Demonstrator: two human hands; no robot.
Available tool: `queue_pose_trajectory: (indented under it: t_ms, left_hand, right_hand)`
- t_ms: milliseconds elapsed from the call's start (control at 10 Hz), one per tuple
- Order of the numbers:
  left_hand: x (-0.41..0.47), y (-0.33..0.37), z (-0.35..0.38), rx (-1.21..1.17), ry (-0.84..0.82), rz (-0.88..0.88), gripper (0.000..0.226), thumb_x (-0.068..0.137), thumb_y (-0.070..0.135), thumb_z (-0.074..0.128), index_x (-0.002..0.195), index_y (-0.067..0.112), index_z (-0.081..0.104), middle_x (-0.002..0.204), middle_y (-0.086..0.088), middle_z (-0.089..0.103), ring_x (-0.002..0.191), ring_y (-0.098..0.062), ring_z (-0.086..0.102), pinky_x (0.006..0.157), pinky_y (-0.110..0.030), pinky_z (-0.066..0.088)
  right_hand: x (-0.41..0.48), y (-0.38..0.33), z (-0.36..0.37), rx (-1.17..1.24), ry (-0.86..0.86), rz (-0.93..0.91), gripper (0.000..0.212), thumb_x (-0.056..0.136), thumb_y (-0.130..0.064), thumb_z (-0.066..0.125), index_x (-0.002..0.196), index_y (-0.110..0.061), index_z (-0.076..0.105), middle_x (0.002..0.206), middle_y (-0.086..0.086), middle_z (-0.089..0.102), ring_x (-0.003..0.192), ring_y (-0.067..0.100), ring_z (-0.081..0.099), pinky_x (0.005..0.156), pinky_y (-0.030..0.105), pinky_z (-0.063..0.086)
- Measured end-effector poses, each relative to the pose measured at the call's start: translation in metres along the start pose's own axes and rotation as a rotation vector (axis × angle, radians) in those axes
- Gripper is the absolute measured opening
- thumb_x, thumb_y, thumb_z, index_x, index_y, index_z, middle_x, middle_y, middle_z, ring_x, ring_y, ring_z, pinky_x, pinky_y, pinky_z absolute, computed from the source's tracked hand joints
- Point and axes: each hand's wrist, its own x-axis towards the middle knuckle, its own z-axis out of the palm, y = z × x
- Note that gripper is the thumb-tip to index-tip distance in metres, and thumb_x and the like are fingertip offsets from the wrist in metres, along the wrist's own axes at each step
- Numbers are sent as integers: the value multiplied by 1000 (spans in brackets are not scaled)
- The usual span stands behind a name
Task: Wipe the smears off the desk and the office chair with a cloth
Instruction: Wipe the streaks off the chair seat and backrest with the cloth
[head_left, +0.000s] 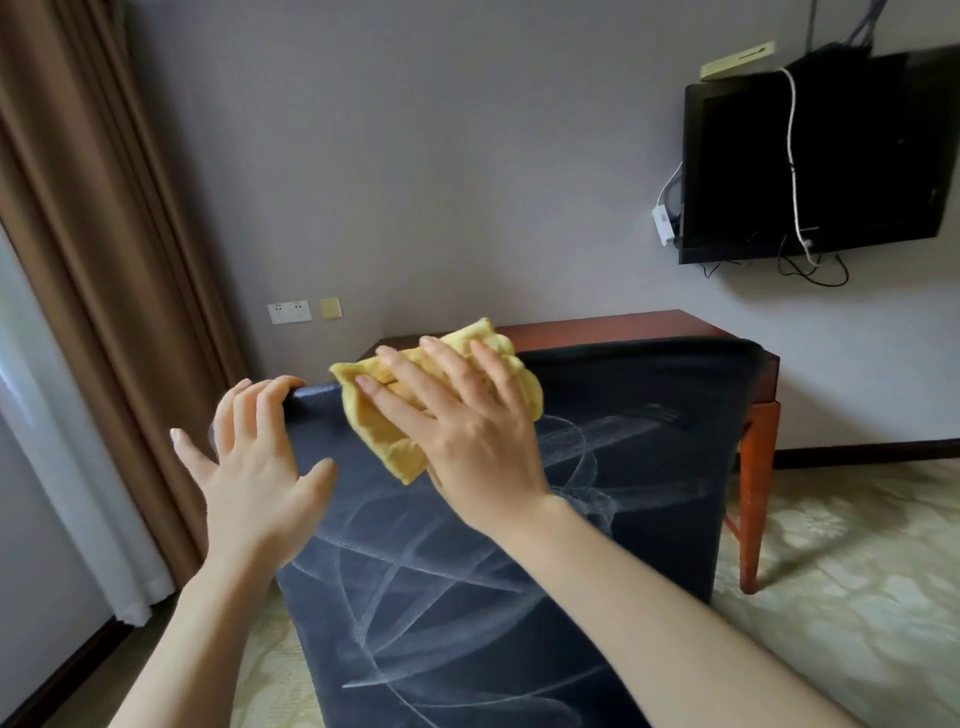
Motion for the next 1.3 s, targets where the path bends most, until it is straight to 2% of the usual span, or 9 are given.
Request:
queue_pose_trajectory:
  t_ms: [200,300,500,600,700,900,1100,1200,1300]
  left_hand:
    - [0,12,5,34,4,-54,69,59,29,47,126,19,40,132,1,37,136,-17,19,108,-67,2]
    - [-3,14,4,4,0,-48,69,58,27,48,127,21,39,132,3,35,137,-16,16,105,-70,13]
    - [-7,30,6,-64,44,-58,68,58,26,49,126,17,41,131,-2,38,137,-22,17,103,-66,21]
    - [-10,35,6,-80,46,-50,69,59,25,49,127,17,42,131,-3,39,136,-21,17,105,-65,19]
    - [-12,39,4,-92,29,-47,72,59,24,48,130,17,42,134,-3,39,136,-20,19,107,-62,16]
    - [-13,36,-3,-133,-12,13,85,60,25,47,143,23,33,145,4,32,139,-14,13,108,-57,17]
    - [-22,20,-7,-466,101,-65,91,62,11,49,148,23,23,158,3,14,145,-8,9,115,-18,9]
    - [-23,9,-10,-616,142,-67,92,63,6,50,148,24,20,159,5,13,145,-4,11,119,-32,15]
    - [-25,-4,-17,-741,134,-122,89,64,20,53,145,37,21,151,30,17,141,5,15,115,-54,23]
  right_hand:
    - [-39,70,-6,-65,32,178,62,75,-13,67,134,-25,53,141,-1,49,130,27,38,108,55,23]
    - [-59,108,-15,-79,48,404,44,85,-22,60,130,-20,57,139,5,51,131,30,35,104,65,22]
    - [-74,166,-28,186,26,967,49,97,-32,45,140,-8,40,152,8,31,142,30,17,114,51,18]
    - [-63,163,-25,253,109,1075,45,96,-27,47,133,-3,45,142,12,40,135,29,30,108,39,29]
    - [-51,137,-23,252,155,1023,41,95,-22,50,131,-1,49,140,15,43,134,32,30,105,40,30]
    - [-29,68,-15,151,228,556,35,86,-17,61,120,-13,56,124,17,60,121,47,43,91,66,41]
    - [-2,15,-9,102,-3,270,46,87,-20,52,129,-38,56,130,-5,57,126,35,44,103,62,23]
    - [19,-16,-6,91,-93,60,53,83,-21,54,133,-37,52,134,-3,54,127,35,42,105,62,20]
    - [37,-46,0,5,-149,-148,50,87,-22,45,135,-37,49,139,0,51,127,34,44,106,60,23]
